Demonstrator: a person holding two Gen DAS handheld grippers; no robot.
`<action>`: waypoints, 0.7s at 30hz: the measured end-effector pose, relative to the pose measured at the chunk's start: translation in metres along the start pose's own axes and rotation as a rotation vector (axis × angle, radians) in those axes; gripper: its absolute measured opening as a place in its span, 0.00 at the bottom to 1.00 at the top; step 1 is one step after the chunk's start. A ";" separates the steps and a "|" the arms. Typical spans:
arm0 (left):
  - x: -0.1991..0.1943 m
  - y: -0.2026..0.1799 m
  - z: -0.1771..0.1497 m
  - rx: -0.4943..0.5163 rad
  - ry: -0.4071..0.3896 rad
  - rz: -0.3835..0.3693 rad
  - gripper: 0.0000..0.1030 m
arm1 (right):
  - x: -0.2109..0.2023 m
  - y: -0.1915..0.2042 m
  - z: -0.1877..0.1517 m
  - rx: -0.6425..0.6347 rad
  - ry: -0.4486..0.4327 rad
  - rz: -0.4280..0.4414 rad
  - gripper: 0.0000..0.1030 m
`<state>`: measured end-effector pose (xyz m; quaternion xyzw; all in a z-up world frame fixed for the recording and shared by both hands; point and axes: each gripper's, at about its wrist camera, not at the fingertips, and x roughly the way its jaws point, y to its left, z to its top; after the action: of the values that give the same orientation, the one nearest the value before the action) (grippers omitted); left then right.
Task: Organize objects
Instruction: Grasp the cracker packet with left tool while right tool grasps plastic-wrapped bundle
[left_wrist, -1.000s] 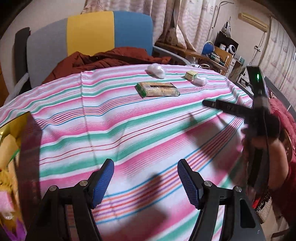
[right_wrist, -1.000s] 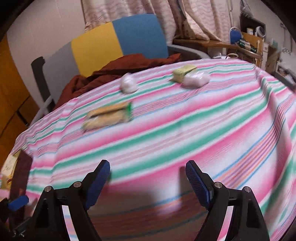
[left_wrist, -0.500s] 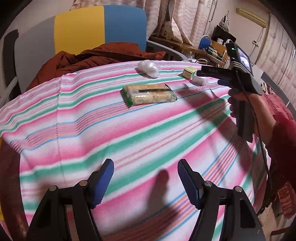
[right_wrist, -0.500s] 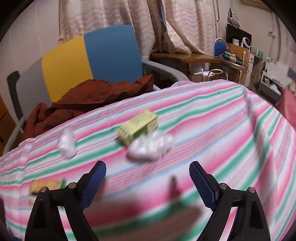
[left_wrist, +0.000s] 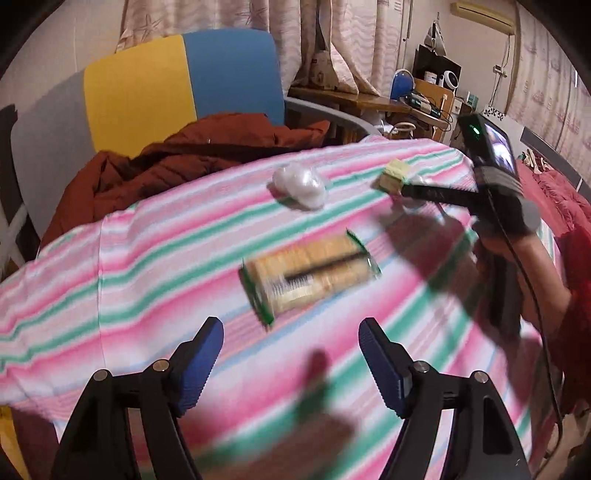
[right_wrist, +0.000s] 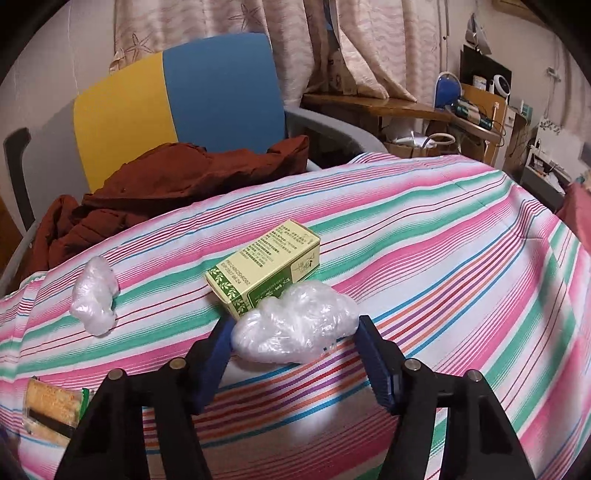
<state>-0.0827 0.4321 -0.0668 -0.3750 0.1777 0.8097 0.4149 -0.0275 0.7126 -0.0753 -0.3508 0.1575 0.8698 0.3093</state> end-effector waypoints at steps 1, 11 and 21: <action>0.004 0.000 0.005 0.006 -0.008 0.006 0.75 | -0.001 0.000 -0.001 -0.002 -0.005 -0.009 0.63; 0.060 0.000 0.032 0.108 0.060 -0.095 0.81 | -0.004 -0.015 -0.005 0.093 -0.020 -0.045 0.63; 0.034 -0.044 -0.001 0.146 0.031 -0.212 0.81 | -0.007 -0.008 -0.006 0.061 -0.036 -0.072 0.63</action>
<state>-0.0598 0.4758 -0.0915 -0.3728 0.2018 0.7403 0.5218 -0.0154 0.7126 -0.0756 -0.3309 0.1655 0.8591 0.3535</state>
